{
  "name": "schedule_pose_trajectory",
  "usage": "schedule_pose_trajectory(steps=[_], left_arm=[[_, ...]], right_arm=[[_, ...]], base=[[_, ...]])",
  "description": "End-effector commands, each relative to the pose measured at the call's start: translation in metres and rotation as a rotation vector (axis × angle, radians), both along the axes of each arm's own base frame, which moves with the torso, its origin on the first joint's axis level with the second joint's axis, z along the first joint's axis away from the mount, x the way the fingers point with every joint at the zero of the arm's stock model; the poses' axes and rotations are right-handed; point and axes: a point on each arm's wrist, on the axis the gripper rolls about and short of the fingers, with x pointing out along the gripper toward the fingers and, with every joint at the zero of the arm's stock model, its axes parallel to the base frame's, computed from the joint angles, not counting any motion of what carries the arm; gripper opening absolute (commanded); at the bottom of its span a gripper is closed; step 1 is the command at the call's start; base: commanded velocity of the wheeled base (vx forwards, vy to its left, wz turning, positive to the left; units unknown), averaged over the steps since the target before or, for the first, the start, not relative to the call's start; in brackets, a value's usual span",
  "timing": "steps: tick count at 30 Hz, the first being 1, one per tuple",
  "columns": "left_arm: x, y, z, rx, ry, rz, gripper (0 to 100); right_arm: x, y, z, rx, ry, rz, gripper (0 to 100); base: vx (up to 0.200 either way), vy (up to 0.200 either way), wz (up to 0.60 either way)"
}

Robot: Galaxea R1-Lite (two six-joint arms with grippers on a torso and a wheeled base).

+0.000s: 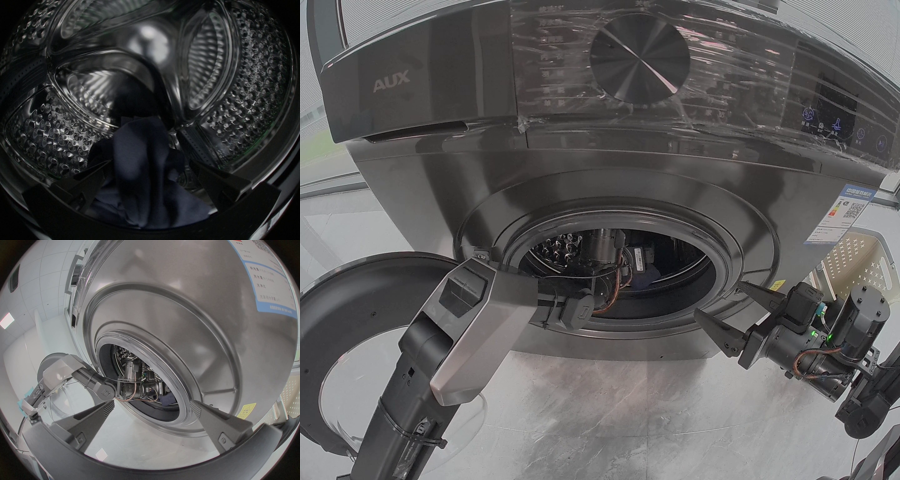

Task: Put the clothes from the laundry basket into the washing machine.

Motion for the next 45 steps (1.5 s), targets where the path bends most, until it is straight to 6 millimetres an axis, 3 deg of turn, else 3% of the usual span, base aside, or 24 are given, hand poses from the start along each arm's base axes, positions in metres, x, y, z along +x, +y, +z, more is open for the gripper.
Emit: schedule_pose_trajectory(steps=[1,6,10,15,21,22,24,25,28,34,40,41,42,45], left_arm=[[-0.018,0.000,0.025,-0.002,0.001,-0.018,100],[-0.039,-0.002,0.035,0.013,0.019,-0.047,100],[-0.068,0.000,0.040,0.053,0.050,-0.084,100],[-0.120,0.006,0.034,0.113,0.105,-0.176,100],[-0.180,0.026,0.027,0.151,0.077,-0.313,100],[-0.181,0.026,0.027,0.152,0.075,-0.316,100],[-0.204,0.039,0.026,0.153,0.071,-0.348,100],[-0.204,0.039,0.026,0.153,0.071,-0.348,100],[-0.238,0.062,0.040,0.112,0.038,-0.412,100],[-0.280,0.109,0.081,0.043,-0.054,-0.424,100],[-0.317,0.156,0.090,0.002,-0.102,-0.428,100],[-0.317,0.156,0.090,0.002,-0.102,-0.428,100],[-0.324,0.172,0.091,-0.004,-0.121,-0.400,100],[-0.335,0.195,0.093,0.003,-0.170,-0.359,100]], right_arm=[[0.000,0.000,0.000,0.001,-0.001,0.003,100],[-0.001,0.001,0.001,0.001,-0.002,0.004,100],[-0.002,0.000,0.000,-0.001,0.002,0.006,100],[-0.010,-0.003,-0.003,-0.011,0.017,0.021,100],[-0.027,-0.004,-0.005,-0.025,0.031,0.090,100],[-0.027,-0.004,-0.005,-0.024,0.032,0.091,100],[-0.031,-0.004,-0.004,-0.023,0.030,0.099,100],[-0.031,-0.004,-0.004,-0.023,0.030,0.099,100],[-0.037,-0.010,-0.005,-0.029,0.036,0.085,100],[-0.058,-0.031,0.005,0.008,0.004,-0.011,100],[-0.071,-0.059,0.013,0.015,0.001,-0.120,100],[-0.071,-0.059,0.013,0.015,0.001,-0.120,100],[-0.077,-0.067,0.016,0.013,-0.001,-0.146,100],[-0.088,-0.078,0.018,-0.001,0.007,-0.188,100]], base=[[0.000,0.000,0.00],[0.000,0.000,0.00],[0.000,0.000,0.00],[0.000,0.000,0.00],[0.000,0.000,0.00],[0.000,0.000,0.00],[0.000,0.000,0.00],[0.000,0.000,0.00],[0.000,0.000,0.00],[0.000,0.000,0.00],[-0.067,0.000,0.00],[-0.200,0.000,0.00],[-0.200,0.000,0.00],[-0.200,0.000,0.00]])
